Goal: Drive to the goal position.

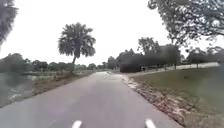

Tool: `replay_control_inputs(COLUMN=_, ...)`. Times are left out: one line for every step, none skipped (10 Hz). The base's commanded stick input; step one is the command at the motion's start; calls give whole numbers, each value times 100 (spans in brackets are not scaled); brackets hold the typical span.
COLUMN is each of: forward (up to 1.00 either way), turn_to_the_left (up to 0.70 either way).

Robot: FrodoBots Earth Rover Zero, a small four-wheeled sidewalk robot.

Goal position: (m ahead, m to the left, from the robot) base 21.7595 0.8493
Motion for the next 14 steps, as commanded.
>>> replay_control_inputs(forward=85, turn_to_the_left=0)
replay_control_inputs(forward=85, turn_to_the_left=0)
replay_control_inputs(forward=85, turn_to_the_left=0)
replay_control_inputs(forward=85, turn_to_the_left=0)
replay_control_inputs(forward=85, turn_to_the_left=0)
replay_control_inputs(forward=85, turn_to_the_left=0)
replay_control_inputs(forward=85, turn_to_the_left=0)
replay_control_inputs(forward=85, turn_to_the_left=0)
replay_control_inputs(forward=85, turn_to_the_left=0)
replay_control_inputs(forward=85, turn_to_the_left=0)
replay_control_inputs(forward=85, turn_to_the_left=0)
replay_control_inputs(forward=85, turn_to_the_left=0)
replay_control_inputs(forward=85, turn_to_the_left=0)
replay_control_inputs(forward=85, turn_to_the_left=0)
